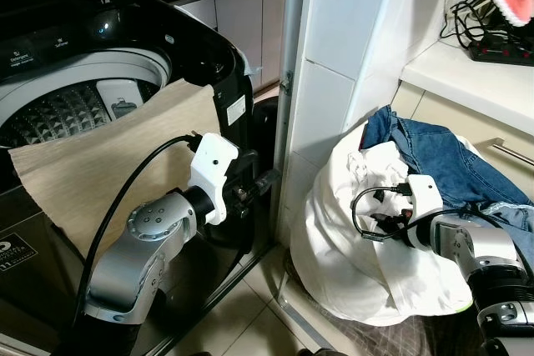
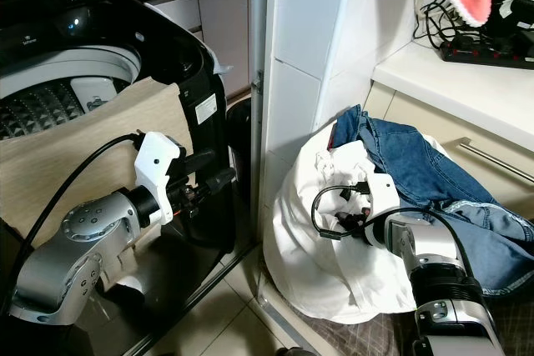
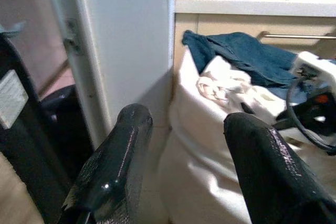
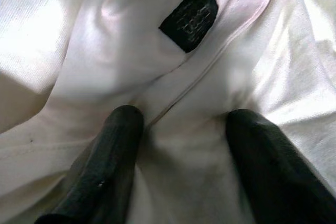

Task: Clothes washing

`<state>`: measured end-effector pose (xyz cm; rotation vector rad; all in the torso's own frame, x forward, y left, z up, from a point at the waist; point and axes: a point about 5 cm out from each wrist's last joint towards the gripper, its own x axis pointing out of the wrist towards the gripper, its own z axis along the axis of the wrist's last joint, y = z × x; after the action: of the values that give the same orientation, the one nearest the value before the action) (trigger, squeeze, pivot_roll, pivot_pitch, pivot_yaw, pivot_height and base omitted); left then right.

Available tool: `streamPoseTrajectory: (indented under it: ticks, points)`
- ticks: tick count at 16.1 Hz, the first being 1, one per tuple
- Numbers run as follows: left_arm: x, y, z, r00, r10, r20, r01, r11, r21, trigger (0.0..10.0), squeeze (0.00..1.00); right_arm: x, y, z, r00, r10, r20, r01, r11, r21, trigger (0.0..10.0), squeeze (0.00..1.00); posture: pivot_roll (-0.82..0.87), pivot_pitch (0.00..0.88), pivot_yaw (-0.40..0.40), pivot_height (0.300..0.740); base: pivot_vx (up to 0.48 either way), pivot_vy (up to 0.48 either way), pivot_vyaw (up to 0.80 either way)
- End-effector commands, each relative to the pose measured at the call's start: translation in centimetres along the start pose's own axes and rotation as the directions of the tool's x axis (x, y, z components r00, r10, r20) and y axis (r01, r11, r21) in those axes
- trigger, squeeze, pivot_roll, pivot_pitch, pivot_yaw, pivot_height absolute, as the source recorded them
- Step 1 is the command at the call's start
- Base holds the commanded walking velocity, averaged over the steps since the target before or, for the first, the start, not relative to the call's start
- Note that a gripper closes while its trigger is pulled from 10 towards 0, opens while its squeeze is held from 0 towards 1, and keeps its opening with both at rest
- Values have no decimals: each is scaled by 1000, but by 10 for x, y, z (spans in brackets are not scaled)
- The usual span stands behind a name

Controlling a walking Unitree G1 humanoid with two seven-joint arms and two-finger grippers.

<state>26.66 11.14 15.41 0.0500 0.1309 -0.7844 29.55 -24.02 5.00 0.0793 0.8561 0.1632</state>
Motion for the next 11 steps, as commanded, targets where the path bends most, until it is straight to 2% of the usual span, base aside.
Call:
streamPoseTrajectory:
  ticks: [1,4,9,11]
  points:
    - [0,-10,5,995,-93,21,93,996,-2,10000,0,-1,-2,4,1000,9,20,-10,1000,15,0,0,-88,0,10,740,0,0,0]
    - [-2,-20,7,982,-185,44,186,982,-36,10000,0,-2,-3,7,999,12,40,-14,999,31,0,0,-89,0,12,740,0,0,0]
    - [-3,-18,7,980,-194,37,196,980,-41,10000,0,-8,-4,16,996,34,86,-40,997,61,0,0,-92,0,12,740,0,0,0]
    - [-3,-17,7,981,-192,35,194,980,-39,10000,0,-14,-5,21,989,67,130,-82,990,111,0,0,-92,0,12,740,0,0,0]
